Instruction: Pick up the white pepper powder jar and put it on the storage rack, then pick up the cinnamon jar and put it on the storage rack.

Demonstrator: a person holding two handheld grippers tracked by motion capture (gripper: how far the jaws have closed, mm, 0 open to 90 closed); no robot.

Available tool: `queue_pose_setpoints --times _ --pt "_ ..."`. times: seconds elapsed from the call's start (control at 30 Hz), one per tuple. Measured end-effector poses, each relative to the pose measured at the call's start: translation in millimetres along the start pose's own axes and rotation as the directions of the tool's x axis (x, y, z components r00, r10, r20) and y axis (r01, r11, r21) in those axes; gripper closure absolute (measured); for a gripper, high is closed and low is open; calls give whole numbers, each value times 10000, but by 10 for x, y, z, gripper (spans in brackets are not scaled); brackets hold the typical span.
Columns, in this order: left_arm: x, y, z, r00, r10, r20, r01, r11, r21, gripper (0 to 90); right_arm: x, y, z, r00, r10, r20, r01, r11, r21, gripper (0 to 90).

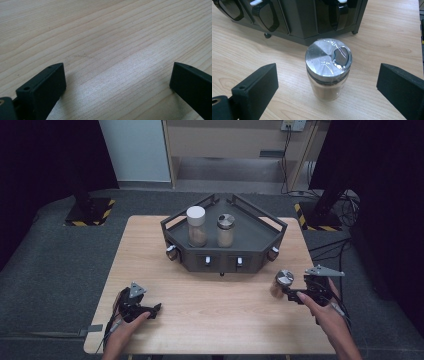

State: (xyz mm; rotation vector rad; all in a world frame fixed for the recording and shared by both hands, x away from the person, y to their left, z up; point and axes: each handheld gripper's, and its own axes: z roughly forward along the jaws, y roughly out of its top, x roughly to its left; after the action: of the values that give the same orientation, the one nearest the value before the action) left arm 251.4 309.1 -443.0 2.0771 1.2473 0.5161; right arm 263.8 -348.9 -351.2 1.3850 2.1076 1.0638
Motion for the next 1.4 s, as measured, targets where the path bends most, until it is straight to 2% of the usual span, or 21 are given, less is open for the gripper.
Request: queue_pose_setpoints --times 0.87,1.4 --pt "-3 -1 0 10000 -5 -11 5 10000 -1 0 -25 -233 79 9999 147 52 -148 9996 235 37" --pt "-3 -1 0 10000 -8 -12 8 10000 -2 0 -14 -263 339 9997 40 260 -56 9982 601 41"
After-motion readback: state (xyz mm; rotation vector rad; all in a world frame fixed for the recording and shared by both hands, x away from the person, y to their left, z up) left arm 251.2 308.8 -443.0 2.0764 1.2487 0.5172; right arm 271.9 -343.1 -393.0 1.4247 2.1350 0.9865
